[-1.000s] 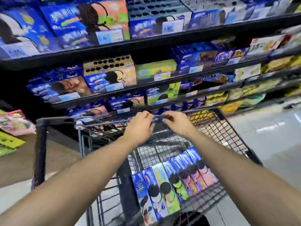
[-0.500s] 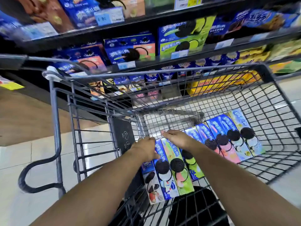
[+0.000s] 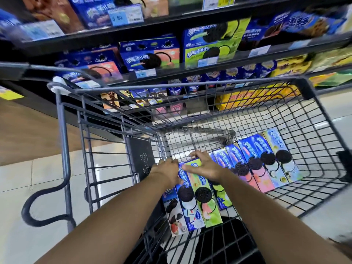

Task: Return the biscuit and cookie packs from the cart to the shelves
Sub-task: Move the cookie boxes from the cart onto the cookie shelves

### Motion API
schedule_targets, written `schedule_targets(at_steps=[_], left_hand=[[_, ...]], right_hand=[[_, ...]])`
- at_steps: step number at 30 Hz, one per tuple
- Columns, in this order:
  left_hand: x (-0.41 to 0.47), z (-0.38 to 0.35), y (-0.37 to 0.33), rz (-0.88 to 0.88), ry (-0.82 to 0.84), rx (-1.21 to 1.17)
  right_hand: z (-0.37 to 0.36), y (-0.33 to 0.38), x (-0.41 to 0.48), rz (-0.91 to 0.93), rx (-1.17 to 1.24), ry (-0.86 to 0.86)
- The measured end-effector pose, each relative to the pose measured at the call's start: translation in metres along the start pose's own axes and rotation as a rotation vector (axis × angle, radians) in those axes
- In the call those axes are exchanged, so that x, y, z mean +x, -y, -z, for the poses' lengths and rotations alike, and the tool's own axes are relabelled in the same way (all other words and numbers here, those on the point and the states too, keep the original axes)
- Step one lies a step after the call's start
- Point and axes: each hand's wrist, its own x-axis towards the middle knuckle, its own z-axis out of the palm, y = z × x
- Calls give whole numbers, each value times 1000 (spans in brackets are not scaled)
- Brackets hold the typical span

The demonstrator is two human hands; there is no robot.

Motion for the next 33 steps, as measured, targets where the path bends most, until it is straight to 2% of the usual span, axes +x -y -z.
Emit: schedule_targets(at_steps=[4, 7, 10, 14, 17, 24, 29, 33], left_hand=[[-3, 1, -2, -2, 14, 16], [-8, 9, -5, 19, -4, -16], [-18, 36, -10, 33, -48, -200], [-50, 109, -26, 29, -219, -813], [-81, 171, -38, -43, -239, -1163], [-147, 273, -64, -224, -297, -1445], [-186, 311, -66, -210, -402, -1535], [-208, 326, -59, -220, -503, -1732]], right_hand=[[-1, -25, -20, -123, 145, 177], [4, -33, -35, -169, 189, 177], [27, -15, -55, -122, 264, 165], [76, 48, -80, -34, 270, 91], [118, 115, -103, 67, 221, 124], [189, 249, -152, 222, 32, 240], [212, 312, -185, 273, -105, 269], [216, 338, -195, 306, -140, 231]])
